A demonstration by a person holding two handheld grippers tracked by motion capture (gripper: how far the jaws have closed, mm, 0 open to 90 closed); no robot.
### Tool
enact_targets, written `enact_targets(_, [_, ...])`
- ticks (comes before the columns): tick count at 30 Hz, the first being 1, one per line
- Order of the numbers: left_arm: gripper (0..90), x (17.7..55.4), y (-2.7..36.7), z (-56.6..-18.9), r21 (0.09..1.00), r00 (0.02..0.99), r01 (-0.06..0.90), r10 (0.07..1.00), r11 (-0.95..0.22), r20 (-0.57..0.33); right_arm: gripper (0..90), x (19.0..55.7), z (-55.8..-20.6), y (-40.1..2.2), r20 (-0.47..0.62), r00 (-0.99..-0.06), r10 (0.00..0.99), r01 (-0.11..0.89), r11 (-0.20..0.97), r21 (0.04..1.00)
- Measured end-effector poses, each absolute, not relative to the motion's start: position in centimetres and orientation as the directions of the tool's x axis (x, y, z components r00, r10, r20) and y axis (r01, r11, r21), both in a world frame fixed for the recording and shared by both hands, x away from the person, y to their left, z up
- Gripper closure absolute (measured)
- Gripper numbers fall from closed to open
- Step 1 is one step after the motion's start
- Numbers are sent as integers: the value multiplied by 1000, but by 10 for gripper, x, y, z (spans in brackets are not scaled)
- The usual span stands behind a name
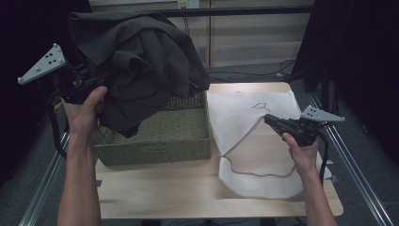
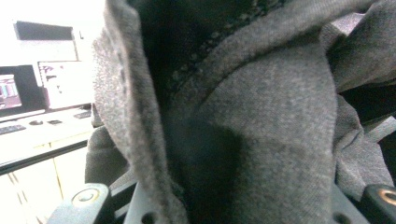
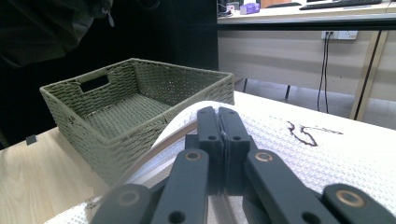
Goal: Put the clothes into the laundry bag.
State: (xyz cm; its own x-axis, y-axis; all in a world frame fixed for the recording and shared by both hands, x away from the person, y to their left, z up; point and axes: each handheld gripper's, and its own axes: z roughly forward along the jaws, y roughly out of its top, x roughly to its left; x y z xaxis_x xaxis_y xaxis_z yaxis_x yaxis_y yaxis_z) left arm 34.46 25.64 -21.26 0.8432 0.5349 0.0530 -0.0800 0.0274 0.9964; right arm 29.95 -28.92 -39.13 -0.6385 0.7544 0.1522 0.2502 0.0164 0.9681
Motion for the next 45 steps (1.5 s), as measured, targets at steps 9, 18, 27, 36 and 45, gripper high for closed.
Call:
enact_targets(9, [706, 332, 231, -214, 995, 879, -96, 470, 17, 77, 893, 299, -391, -288, 150, -638, 755, 250, 18, 968])
enact_targets(18, [706, 320, 205, -212, 995, 912, -98, 401, 14, 84, 893, 299, -389, -286, 145, -643, 752, 250, 27, 968])
enact_targets(27, [707, 311, 173, -211, 994, 935, -107, 344, 31, 90, 893, 301, -385, -282, 132, -648, 750, 248, 44, 968])
enact_targets(36, [707, 294, 143, -223, 993, 957, -108, 274, 50, 90, 893, 301, -380, -281, 131, -651, 748, 246, 45, 968])
enact_targets(45, [708, 282, 122, -250, 997, 980, -41, 195, 63, 28, 893, 294, -377, -284, 126, -650, 749, 242, 46, 969])
